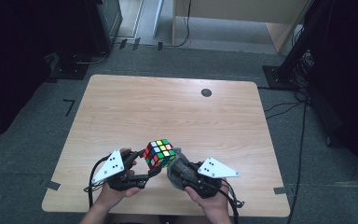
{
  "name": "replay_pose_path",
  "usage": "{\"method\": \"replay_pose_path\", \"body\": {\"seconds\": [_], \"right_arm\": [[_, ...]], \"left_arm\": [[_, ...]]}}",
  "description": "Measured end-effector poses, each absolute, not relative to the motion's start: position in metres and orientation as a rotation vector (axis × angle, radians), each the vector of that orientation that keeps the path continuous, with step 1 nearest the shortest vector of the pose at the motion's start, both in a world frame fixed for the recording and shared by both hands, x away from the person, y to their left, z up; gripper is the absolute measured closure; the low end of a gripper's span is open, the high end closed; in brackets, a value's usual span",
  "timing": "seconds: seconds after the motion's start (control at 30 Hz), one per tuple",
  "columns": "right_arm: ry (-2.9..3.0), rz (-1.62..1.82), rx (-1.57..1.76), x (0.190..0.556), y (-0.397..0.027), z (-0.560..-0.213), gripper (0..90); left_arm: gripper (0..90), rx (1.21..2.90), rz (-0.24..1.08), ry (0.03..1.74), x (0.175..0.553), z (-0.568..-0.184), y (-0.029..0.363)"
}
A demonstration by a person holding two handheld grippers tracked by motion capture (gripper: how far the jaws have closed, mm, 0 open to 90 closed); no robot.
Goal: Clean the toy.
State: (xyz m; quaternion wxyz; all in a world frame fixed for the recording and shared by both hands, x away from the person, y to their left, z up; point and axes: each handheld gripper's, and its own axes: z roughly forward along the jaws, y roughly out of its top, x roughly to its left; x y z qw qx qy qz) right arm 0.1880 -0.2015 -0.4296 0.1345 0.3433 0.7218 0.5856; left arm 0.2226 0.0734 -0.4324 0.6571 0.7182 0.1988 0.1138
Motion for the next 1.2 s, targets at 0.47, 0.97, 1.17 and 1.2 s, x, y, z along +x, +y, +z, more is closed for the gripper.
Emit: {"method": "replay_pose_path", "body": {"seconds": [0.47, 0.97, 1.17, 1.2], "right_arm": [[2.076, 1.701, 0.996, 0.187, -0.201, -0.429, 65.7], [2.106, 1.696, 0.968, 0.187, -0.199, -0.43, 66.2], [2.205, 1.667, 0.99, 0.189, -0.187, -0.442, 66.8], [2.218, 1.666, 0.978, 0.188, -0.183, -0.444, 66.9]], "left_arm": [[34.7, 1.626, 0.251, 0.454, 0.223, -0.432, 0.074], [34.7, 1.625, 0.244, 0.453, 0.223, -0.432, 0.075], [34.7, 1.604, 0.227, 0.473, 0.225, -0.431, 0.076], [34.6, 1.601, 0.224, 0.478, 0.225, -0.431, 0.076]]}}
